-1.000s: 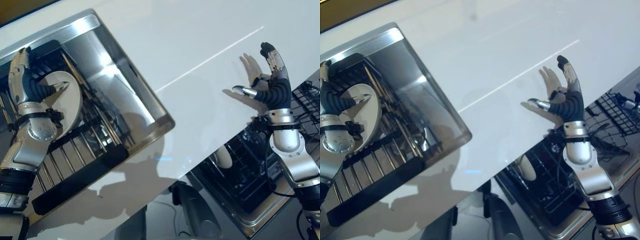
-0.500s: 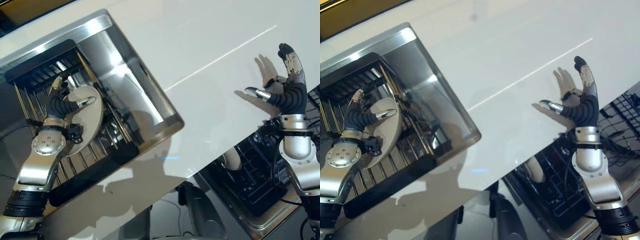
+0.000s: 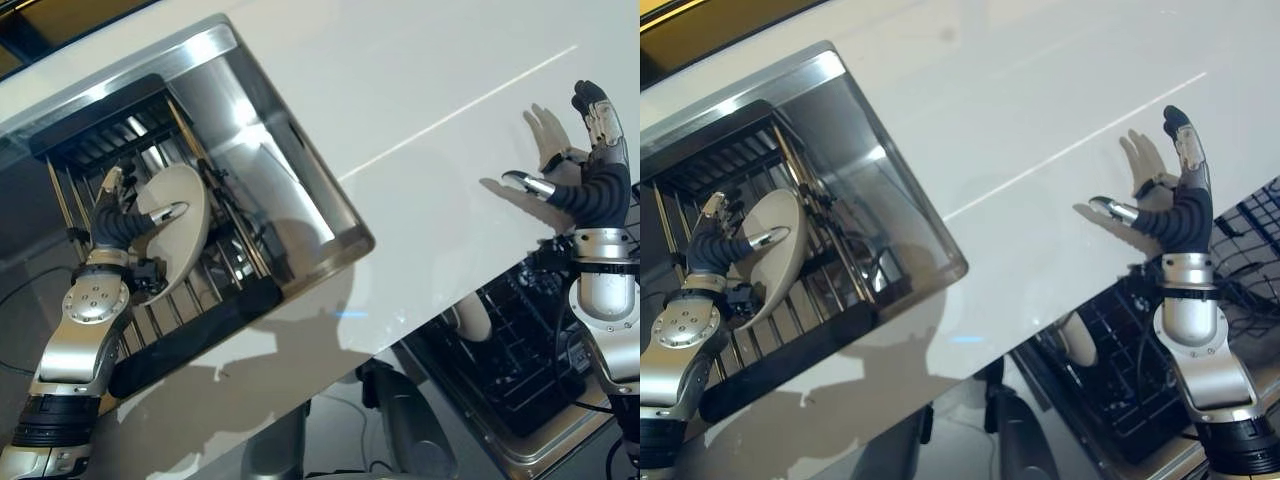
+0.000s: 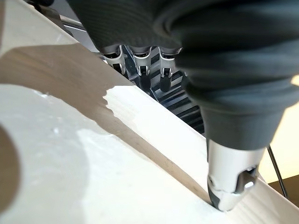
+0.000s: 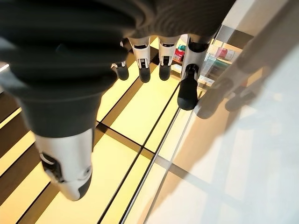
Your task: Pick up plates and place into dishwasher.
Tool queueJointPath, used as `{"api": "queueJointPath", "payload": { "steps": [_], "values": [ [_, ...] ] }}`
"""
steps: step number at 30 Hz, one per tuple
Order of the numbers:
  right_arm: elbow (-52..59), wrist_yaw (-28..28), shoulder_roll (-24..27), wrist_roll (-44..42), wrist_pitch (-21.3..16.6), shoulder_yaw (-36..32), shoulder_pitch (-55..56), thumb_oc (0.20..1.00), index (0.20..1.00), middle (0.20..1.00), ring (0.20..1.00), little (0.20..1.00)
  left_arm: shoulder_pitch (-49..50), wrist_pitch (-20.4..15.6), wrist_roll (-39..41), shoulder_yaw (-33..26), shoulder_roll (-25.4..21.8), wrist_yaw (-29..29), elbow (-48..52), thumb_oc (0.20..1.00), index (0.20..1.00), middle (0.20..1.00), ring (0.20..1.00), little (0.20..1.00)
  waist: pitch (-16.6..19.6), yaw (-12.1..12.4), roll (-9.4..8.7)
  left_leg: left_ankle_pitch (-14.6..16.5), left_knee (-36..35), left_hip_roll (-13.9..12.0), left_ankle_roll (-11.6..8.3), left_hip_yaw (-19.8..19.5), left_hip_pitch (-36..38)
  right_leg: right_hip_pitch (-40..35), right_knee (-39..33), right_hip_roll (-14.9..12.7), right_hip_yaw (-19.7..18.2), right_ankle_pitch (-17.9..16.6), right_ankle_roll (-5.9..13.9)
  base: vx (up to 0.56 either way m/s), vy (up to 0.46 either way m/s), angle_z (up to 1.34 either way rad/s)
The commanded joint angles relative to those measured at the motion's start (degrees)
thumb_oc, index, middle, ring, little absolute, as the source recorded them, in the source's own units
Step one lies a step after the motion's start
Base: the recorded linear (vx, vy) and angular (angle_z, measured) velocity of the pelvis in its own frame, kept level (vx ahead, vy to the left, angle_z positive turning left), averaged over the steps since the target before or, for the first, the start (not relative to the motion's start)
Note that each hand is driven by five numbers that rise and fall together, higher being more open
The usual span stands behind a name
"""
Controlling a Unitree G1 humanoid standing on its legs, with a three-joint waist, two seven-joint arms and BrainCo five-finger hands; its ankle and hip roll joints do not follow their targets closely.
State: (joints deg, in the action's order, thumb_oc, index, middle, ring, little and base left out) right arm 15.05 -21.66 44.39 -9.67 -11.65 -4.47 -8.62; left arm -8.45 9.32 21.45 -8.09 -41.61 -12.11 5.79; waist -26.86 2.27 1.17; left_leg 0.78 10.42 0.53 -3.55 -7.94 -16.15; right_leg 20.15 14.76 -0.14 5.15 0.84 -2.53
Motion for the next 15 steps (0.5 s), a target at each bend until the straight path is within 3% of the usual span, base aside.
{"api": "queueJointPath", "payload": {
  "steps": [1,3,7,11,15],
  "values": [
    [-4.8,2.3,-0.3,-0.3,1.6,6.2,1.9,1.0,1.0,1.0,1.0,1.0,7.4,1.7,-4.2,1.0,-1.7,6.9,2.0,1.0,1.0,1.0,1.0,1.0,-0.9,2.9,-1.85,-0.4,0.2,4.4,5.27,1.3,-1.7,-5.7,-6.8,-2.4,0.1,0.2,6.18,0.0,0.041,0.01],
    [-5.1,2.5,0.4,-0.6,1.5,6.5,1.4,1.0,1.0,1.0,1.0,1.0,6.8,3.1,-10.8,1.8,-3.9,5.3,2.2,1.0,1.0,1.0,1.0,1.0,-1.0,2.8,-1.54,-0.5,0.1,4.4,5.3,1.3,-1.8,-5.6,-6.7,-2.4,0.2,0.1,6.2,-0.01,0.039,0.01],
    [-5.1,1.7,1.9,-1.6,2.4,7.4,0.3,1.0,1.0,1.0,1.0,1.0,4.8,3.5,-8.8,2.3,-6.9,4.9,1.3,1.0,1.0,1.0,1.0,1.0,-1.1,2.5,-1.46,-0.4,-0.2,4.6,5.49,1.3,-1.4,-5.5,-6.6,-2.6,0.0,0.2,6.4,0.0,0.008,0.0],
    [-5.1,2.4,2.1,-1.0,2.0,6.5,1.3,1.0,1.0,1.0,1.0,1.0,5.2,1.9,-6.0,1.7,-7.6,10.2,1.9,1.0,1.0,1.0,1.0,1.0,-0.9,2.2,-0.72,-0.3,0.0,4.6,5.45,1.6,-1.7,-5.2,-6.3,-2.9,0.3,0.1,6.52,0.0,0.051,0.01],
    [-5.6,2.6,2.6,-1.1,1.1,6.4,1.9,1.0,1.0,1.0,1.0,1.0,5.1,1.1,-10.6,2.5,-8.6,7.7,2.4,1.0,1.0,1.0,1.0,1.0,-0.8,2.0,-0.52,-0.1,0.1,4.8,5.64,1.7,-1.4,-5.2,-6.2,-3.0,0.2,0.2,6.64,0.0,0.009,0.0]
  ]
}}
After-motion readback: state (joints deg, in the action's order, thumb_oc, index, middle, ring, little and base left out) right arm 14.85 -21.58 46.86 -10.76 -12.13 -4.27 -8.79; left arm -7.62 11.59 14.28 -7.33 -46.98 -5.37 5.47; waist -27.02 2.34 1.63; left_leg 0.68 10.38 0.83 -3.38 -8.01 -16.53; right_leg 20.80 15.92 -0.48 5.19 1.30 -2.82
